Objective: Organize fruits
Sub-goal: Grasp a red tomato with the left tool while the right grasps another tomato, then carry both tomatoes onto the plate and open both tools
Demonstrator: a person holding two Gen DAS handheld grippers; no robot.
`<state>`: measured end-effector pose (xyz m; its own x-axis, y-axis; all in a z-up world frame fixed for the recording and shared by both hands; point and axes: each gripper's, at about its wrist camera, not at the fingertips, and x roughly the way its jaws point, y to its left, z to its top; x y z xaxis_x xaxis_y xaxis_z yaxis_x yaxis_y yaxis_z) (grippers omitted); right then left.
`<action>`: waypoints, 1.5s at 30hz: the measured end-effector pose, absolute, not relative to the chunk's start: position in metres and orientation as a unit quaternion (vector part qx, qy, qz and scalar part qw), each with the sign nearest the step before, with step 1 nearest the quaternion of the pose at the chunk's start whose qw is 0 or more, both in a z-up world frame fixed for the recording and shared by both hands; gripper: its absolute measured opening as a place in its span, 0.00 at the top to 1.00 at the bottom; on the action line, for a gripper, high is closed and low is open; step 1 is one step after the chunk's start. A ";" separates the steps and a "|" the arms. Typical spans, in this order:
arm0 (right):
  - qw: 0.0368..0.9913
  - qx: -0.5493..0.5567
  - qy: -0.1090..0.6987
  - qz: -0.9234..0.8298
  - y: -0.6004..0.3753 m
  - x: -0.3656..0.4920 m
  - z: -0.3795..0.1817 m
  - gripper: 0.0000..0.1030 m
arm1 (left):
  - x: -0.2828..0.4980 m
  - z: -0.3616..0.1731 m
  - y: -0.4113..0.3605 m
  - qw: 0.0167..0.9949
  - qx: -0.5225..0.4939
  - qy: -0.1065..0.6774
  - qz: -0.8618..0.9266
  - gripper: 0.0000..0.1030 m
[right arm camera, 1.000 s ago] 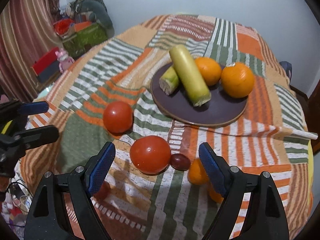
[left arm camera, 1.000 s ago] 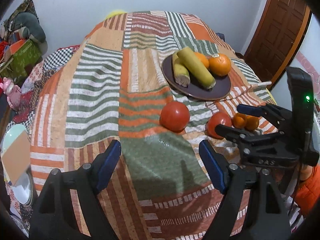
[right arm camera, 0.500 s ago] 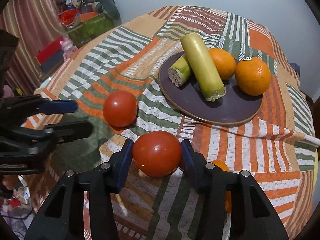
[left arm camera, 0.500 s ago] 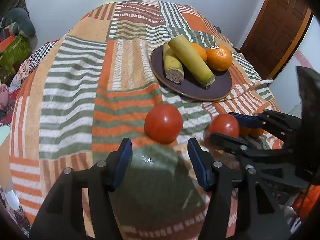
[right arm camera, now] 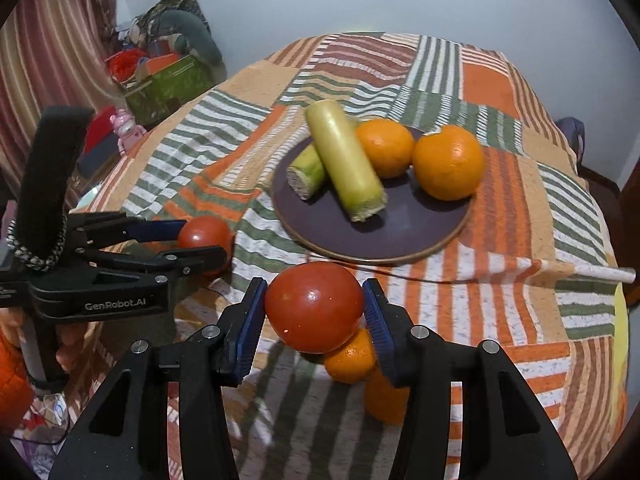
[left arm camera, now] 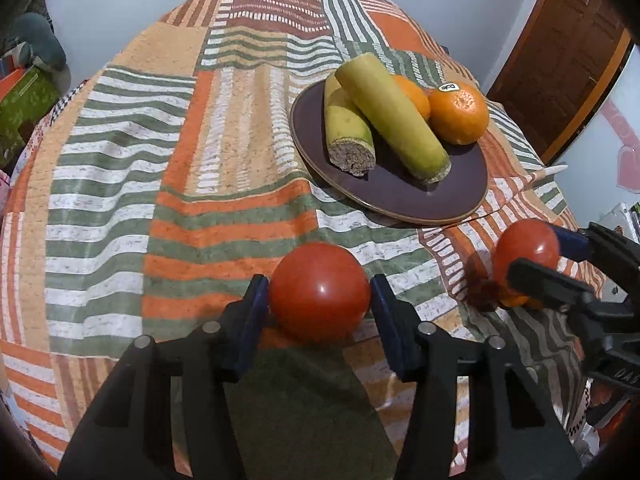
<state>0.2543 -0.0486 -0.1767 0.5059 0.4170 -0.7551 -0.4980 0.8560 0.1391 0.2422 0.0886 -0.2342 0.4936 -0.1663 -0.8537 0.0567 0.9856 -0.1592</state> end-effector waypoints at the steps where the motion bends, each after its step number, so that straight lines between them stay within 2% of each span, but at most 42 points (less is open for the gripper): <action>1: 0.867 -0.045 0.420 0.264 -0.051 0.255 -0.176 0.56 | 0.242 -0.234 0.088 0.864 -0.054 0.496 -0.064 0.50; 10: 0.875 -0.038 0.410 0.254 -0.067 0.258 -0.168 0.56 | 0.241 -0.228 0.086 0.867 -0.053 0.492 -0.061 0.51; 28: 0.897 -0.031 0.379 0.227 -0.097 0.291 -0.148 0.56 | 0.263 -0.176 0.056 0.890 -0.060 0.443 -0.092 0.51; 45: 0.878 -0.032 0.410 0.243 -0.085 0.334 -0.179 0.56 | 0.295 -0.202 0.031 0.878 -0.035 0.465 -0.108 0.51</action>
